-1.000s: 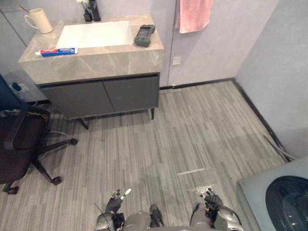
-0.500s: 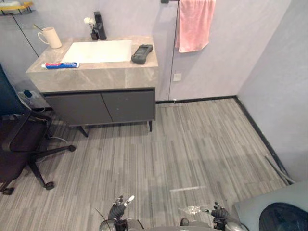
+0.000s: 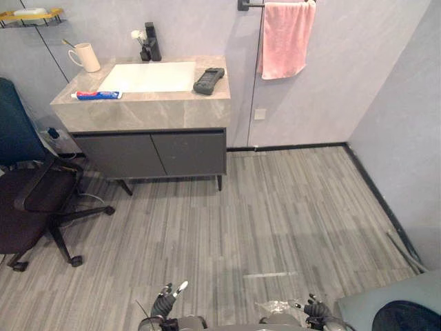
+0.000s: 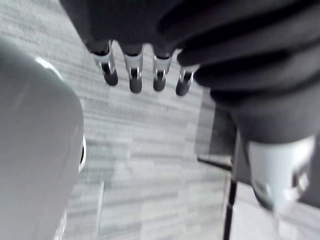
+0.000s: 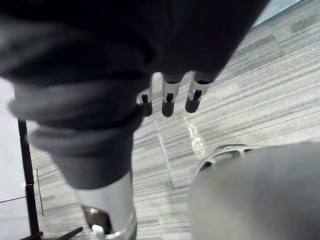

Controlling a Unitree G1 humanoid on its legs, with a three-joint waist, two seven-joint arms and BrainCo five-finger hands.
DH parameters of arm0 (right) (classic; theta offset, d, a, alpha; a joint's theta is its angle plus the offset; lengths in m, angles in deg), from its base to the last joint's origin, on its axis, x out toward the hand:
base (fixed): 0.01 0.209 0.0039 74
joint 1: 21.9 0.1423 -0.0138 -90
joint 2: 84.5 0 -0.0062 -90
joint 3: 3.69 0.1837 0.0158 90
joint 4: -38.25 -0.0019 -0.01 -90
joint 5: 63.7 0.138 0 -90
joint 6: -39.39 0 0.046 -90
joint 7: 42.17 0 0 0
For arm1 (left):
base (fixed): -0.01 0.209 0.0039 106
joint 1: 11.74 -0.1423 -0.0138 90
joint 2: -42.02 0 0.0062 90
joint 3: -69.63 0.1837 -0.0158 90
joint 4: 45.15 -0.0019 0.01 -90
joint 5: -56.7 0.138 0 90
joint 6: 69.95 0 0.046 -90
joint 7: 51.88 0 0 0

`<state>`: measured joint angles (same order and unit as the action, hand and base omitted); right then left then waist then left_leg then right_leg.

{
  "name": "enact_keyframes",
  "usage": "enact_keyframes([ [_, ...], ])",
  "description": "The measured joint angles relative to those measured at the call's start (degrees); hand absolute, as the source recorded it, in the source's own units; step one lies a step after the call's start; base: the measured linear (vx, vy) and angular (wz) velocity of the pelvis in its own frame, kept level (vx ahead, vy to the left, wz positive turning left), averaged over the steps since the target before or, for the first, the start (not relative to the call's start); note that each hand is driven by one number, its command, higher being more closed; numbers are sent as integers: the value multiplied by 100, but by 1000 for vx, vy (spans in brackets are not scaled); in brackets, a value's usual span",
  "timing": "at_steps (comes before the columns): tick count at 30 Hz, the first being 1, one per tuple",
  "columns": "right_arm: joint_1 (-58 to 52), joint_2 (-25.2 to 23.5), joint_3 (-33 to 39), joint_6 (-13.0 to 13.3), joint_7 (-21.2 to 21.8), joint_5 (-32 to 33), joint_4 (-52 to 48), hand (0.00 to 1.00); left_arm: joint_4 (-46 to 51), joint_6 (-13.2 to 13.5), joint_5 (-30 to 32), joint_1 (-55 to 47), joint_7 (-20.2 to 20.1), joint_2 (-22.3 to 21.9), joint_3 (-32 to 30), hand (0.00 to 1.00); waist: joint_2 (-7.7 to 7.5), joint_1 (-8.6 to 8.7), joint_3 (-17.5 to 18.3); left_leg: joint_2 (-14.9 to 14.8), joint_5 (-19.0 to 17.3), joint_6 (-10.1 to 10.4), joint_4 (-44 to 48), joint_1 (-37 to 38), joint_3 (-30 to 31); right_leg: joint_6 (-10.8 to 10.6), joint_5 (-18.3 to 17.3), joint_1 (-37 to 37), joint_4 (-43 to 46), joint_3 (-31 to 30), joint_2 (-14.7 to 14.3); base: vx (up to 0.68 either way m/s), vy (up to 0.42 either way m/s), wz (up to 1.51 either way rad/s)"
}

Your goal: Pick up the laundry basket with both hands and put the clothes into the washing machine.

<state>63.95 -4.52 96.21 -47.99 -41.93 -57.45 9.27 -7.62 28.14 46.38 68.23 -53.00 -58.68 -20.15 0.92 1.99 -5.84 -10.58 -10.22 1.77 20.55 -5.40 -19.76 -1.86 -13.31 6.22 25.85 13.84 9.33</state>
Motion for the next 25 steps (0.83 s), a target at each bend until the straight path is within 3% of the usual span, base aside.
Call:
enact_keyframes([
  [1, 0, 0, 14, -4, 5, -2, 12, 0, 1, 2, 0, -4, -1, 16, -2, 0, -4, -5, 2, -64, -40, 61, 98, -30, 47, -14, -23, 36, 138, -49, 90, -16, -172, 15],
  [4, -7, -15, 19, -27, 5, -3, 63, 0, -39, 10, 16, -18, 23, 159, -98, 0, -72, -60, 57, -656, -354, 541, 863, -276, 232, -104, 128, 98, 46, -497, 421, -40, -331, -13],
  [5, -9, -40, 4, -28, 1, -2, 82, 0, -47, 10, 18, -18, 28, 213, -111, 0, -129, -72, 91, -761, -389, 662, 973, -303, 243, -647, 228, 84, -102, -502, 442, -26, -478, -39],
  [6, -25, 54, -86, -45, -5, -5, 120, 0, -243, -3, 24, -16, 94, 146, -211, 0, 78, -93, 207, -1175, -301, 892, 878, -240, 315, -633, 249, -18, -284, -448, -36, 8, -395, -42],
  [7, -34, 89, -137, -40, -6, -11, 125, 0, -266, 1, 21, -58, 118, 78, -250, 0, 114, -102, 272, -1280, -212, 957, 698, -162, 256, -589, 263, -10, -372, -490, -189, 37, -376, -59],
  [9, -31, 178, -301, -35, 1, -11, 154, 0, -268, 12, 4, -139, 135, -93, -314, 0, 198, -111, 374, -1467, 317, 1072, 98, 260, 48, -353, 249, 1, -432, -625, -535, 101, -342, -54],
  [11, -19, 230, -329, -26, 3, -16, 178, 0, -264, 7, -25, -117, 126, -215, -316, 0, 276, -84, 372, -1668, 675, 874, 53, 263, 74, -178, 295, -73, -615, -610, -773, 73, -376, -25],
  [13, -80, 245, -330, -47, 1, -152, 320, 0, -187, 15, -35, -66, 143, -221, -318, 0, 244, -70, 346, -1906, 1242, 32, 379, 171, -290, 6, 418, -384, -1023, -579, -935, 38, -290, -7],
  [15, -244, 277, -335, -69, -2, -320, 323, 0, -175, 11, -34, -6, 132, -257, -315, 0, 217, -90, 288, -2159, 1424, -364, 807, 126, -755, 144, 522, -715, -1349, -544, -1039, 39, -241, 9],
  [16, -320, 312, -326, -97, -9, -412, 346, 0, -149, 10, -33, -15, 119, -320, -314, 0, 279, -77, 270, -2077, 1172, -390, 1164, 49, -744, 211, 565, -858, -1499, -587, -1076, 44, -175, -1],
  [18, -296, 336, -316, -100, -11, -438, 345, 0, -128, 2, -26, -18, 112, -368, -312, 0, 327, -57, 245, -1666, 656, -111, 1479, -66, -464, 293, 622, -909, -1638, -674, -1090, 25, -50, -21],
  [20, -283, 326, -239, -106, -25, -435, 345, 0, -84, 3, -18, -9, 114, -392, -302, 0, 344, -102, 204, -885, 162, 197, 1416, -178, -78, 343, 774, -911, -1742, -779, -1098, 48, 27, -36],
  [21, -298, 298, -145, -104, -40, -348, 345, 0, -84, 2, -17, -11, 115, -393, -289, 0, 339, -105, 149, -619, -13, 184, 980, 41, -84, 324, 790, -916, -1755, -797, -1125, 43, 45, -26],
  [23, -329, 253, -23, -105, -61, -257, 345, 0, -86, 0, -18, -2, 112, -407, -277, 0, 327, -97, 140, -389, -203, 299, 72, 483, 15, 259, 831, -957, -1874, -794, -1148, 37, 53, 2],
  [25, -339, 185, 105, -92, -128, -222, 318, 0, -88, 7, -12, 28, 104, -339, -284, 0, 238, -86, 121, -179, -36, 246, -315, 531, 51, 173, 950, -994, -2085, -770, -1014, 28, 50, 12],
])
